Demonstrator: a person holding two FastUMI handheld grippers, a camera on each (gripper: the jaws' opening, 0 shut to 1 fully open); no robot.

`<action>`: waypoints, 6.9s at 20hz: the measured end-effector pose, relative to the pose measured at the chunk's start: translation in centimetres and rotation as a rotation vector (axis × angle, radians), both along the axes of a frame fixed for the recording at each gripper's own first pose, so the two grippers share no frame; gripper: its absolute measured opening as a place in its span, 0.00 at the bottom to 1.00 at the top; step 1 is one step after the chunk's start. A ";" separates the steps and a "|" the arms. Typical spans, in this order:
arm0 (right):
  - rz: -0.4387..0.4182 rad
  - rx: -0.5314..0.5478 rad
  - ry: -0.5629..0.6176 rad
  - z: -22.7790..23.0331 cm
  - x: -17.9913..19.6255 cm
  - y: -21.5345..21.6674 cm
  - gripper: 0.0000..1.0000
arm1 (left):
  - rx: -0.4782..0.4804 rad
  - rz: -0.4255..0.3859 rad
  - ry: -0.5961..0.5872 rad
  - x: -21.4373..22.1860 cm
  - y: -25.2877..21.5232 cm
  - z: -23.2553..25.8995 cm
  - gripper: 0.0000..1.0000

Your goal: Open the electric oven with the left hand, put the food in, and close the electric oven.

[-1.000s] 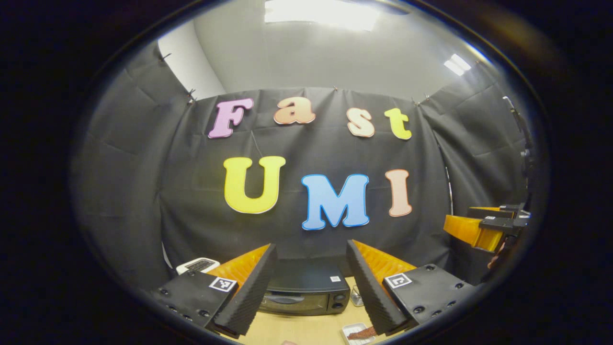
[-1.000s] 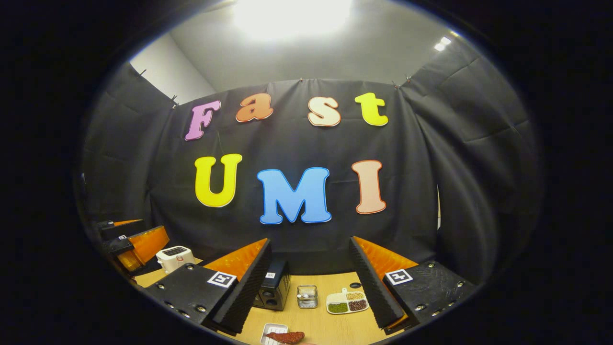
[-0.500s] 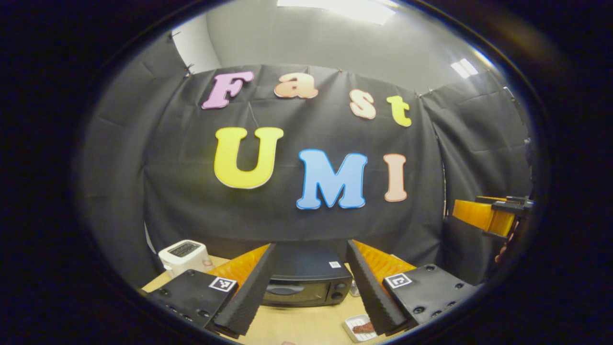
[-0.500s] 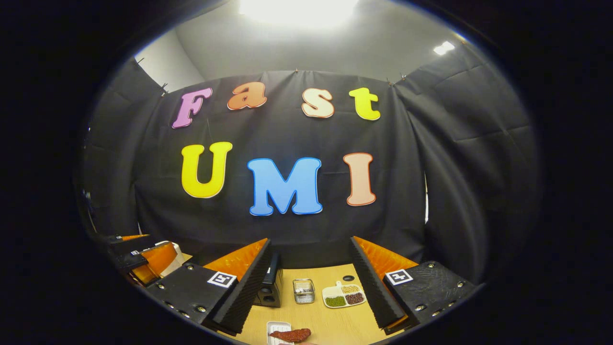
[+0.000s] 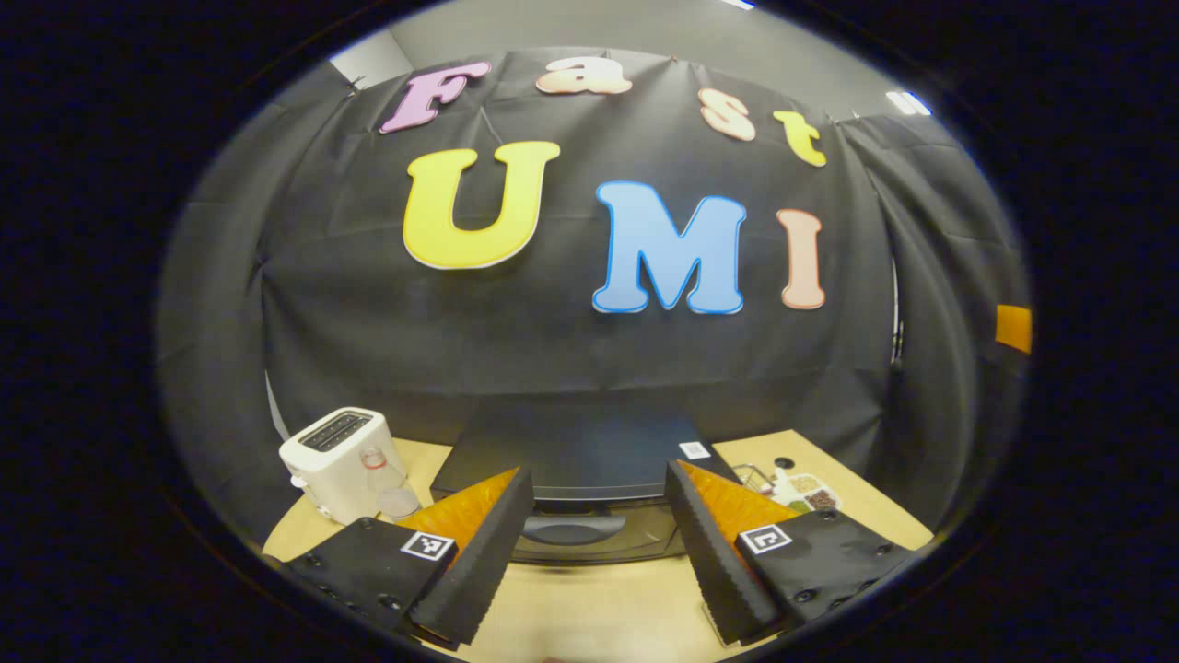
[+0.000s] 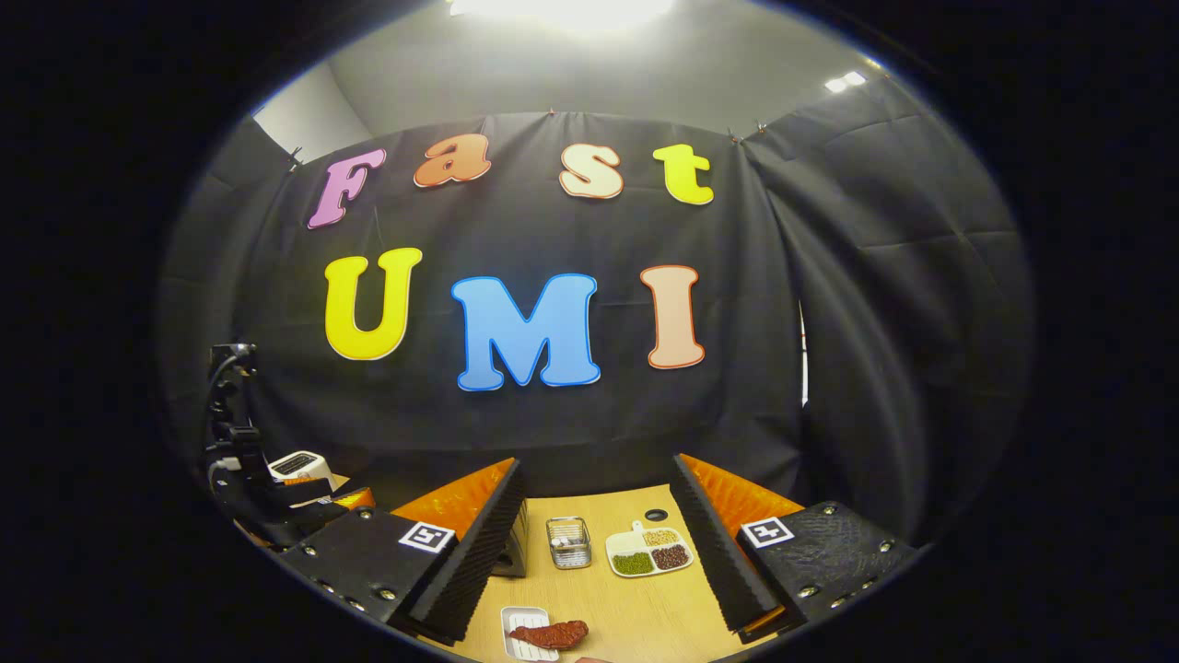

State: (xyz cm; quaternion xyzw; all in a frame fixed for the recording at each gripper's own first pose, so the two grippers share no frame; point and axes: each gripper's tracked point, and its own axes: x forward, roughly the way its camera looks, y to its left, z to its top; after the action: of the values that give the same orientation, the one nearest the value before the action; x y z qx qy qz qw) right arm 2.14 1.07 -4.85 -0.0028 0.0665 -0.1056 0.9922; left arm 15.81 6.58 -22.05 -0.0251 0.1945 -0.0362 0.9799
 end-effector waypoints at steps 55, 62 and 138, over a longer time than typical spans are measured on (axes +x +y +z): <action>0.157 0.240 0.374 -14.6 1.9 -0.7 0.98 | 0.028 0.056 0.010 -6.0 3.0 -2.0 1.00; 0.255 0.618 0.672 -24.7 -1.2 0.8 0.99 | -0.032 0.104 -0.230 -6.0 3.8 12.0 0.97; 0.037 0.936 0.455 -34.8 21.1 24.0 0.25 | 0.034 0.206 -0.119 -13.0 19.1 11.4 1.00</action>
State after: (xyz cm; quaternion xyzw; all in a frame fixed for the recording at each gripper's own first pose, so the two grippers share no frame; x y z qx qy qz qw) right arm 23.20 25.04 -39.65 0.4173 0.3204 -0.0439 0.8493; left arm 2.78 25.64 -10.64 -0.0262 0.1331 0.0666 0.9885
